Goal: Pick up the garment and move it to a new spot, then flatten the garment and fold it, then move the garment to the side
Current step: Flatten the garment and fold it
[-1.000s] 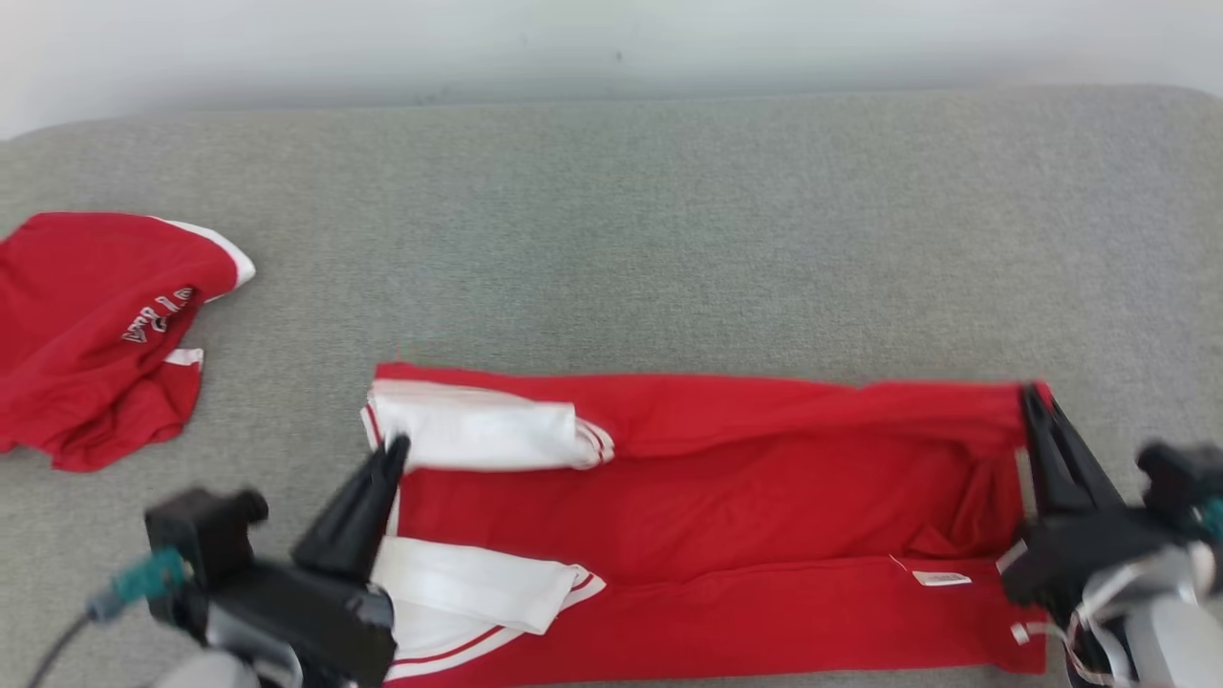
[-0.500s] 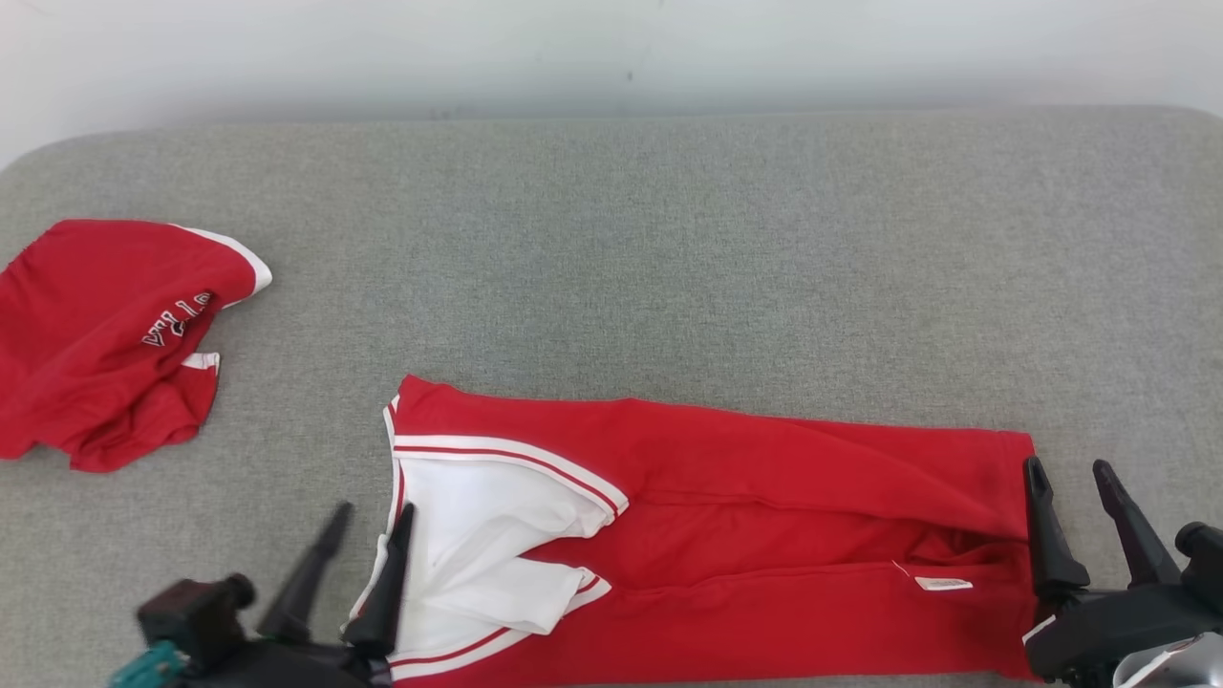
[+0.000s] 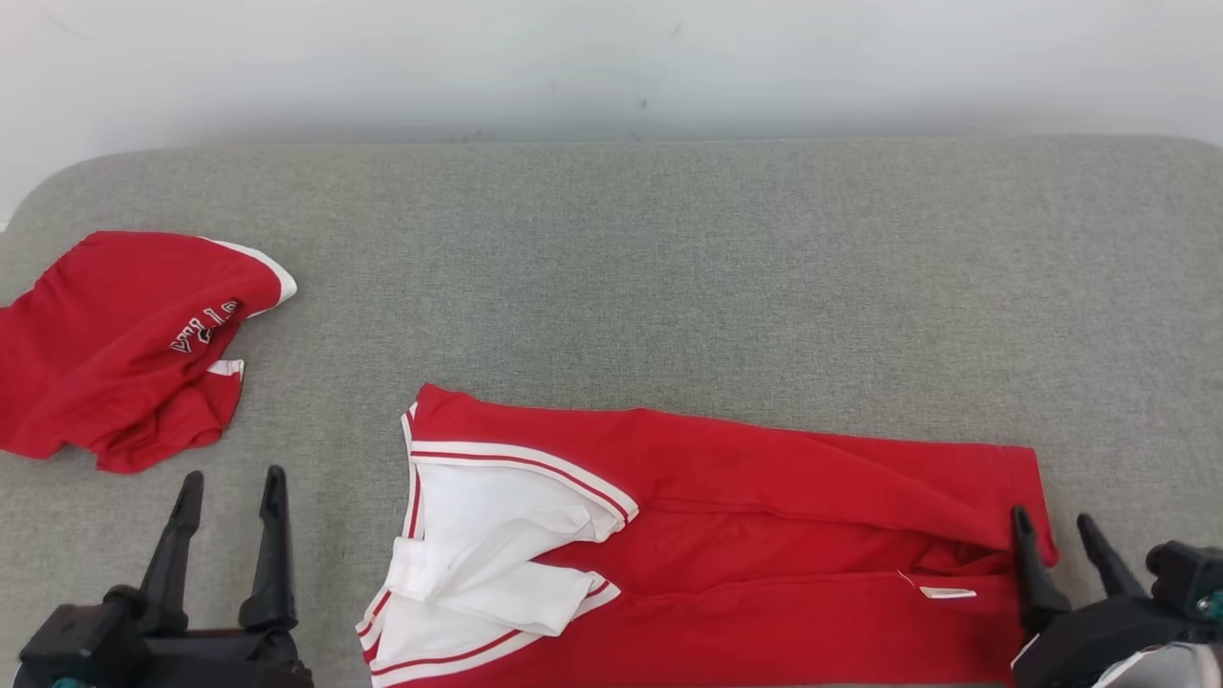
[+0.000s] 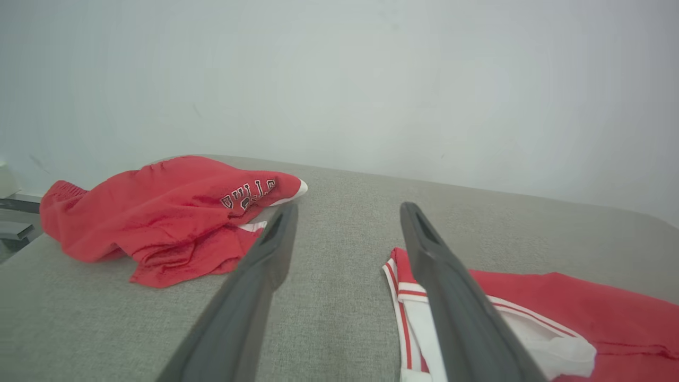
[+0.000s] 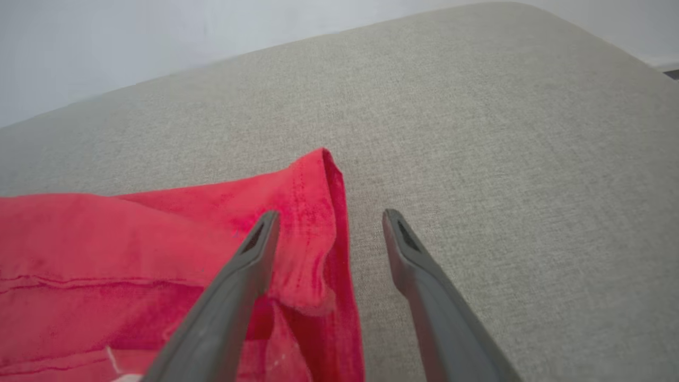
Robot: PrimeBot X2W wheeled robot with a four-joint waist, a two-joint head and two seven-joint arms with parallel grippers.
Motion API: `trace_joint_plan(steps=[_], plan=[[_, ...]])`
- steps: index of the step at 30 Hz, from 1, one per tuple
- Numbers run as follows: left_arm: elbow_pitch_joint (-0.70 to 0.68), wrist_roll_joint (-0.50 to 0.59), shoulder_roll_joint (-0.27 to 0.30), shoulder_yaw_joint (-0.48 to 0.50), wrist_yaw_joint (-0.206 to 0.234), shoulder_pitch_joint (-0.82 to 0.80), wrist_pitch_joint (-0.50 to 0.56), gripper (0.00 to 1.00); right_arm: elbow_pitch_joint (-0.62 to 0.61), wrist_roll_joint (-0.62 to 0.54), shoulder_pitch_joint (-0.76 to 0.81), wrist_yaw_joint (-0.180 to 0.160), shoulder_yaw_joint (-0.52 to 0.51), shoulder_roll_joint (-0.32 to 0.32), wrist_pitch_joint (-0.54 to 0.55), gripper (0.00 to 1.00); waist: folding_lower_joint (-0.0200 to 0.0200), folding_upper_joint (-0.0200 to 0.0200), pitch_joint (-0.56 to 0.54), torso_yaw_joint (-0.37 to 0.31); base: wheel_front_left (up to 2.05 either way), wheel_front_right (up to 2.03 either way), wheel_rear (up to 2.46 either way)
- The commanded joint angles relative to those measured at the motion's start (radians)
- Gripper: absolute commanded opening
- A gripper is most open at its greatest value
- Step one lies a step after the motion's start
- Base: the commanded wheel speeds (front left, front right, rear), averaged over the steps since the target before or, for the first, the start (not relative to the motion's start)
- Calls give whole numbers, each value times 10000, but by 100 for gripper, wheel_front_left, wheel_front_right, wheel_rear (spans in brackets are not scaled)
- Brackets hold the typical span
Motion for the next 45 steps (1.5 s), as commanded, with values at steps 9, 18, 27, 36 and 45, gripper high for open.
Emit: trace_joint_plan(steps=[9, 18, 27, 36, 45], plan=[[436, 994, -804, 1206, -577, 185, 1, 100, 2599, -42, -708, -23, 501, 45, -354, 100, 1, 0, -41, 188, 0, 0, 0], [563, 1528, -981, 1478, -667, 146, 1, 100, 3759, 427, -1003, -23, 1217, -62, -1017, 0, 1, 0, -187, 208, 0, 0, 0], [495, 1658, -968, 1347, -669, 283, 1, 100, 4089, 835, -1543, -31, 498, -1336, -1422, 0, 1, 0, -422, 58, 0, 0, 0], [559, 1732, -1021, 1306, -669, 473, 1, 100, 3650, 601, -1562, -25, -429, -2235, -1101, 0, 1, 0, -732, -63, 0, 0, 0], [642, 1739, -1145, 1299, -670, 573, 1, 100, 1736, 449, -1118, -23, 374, -1107, -229, 0, 1, 0, -876, -207, 0, 0, 0]])
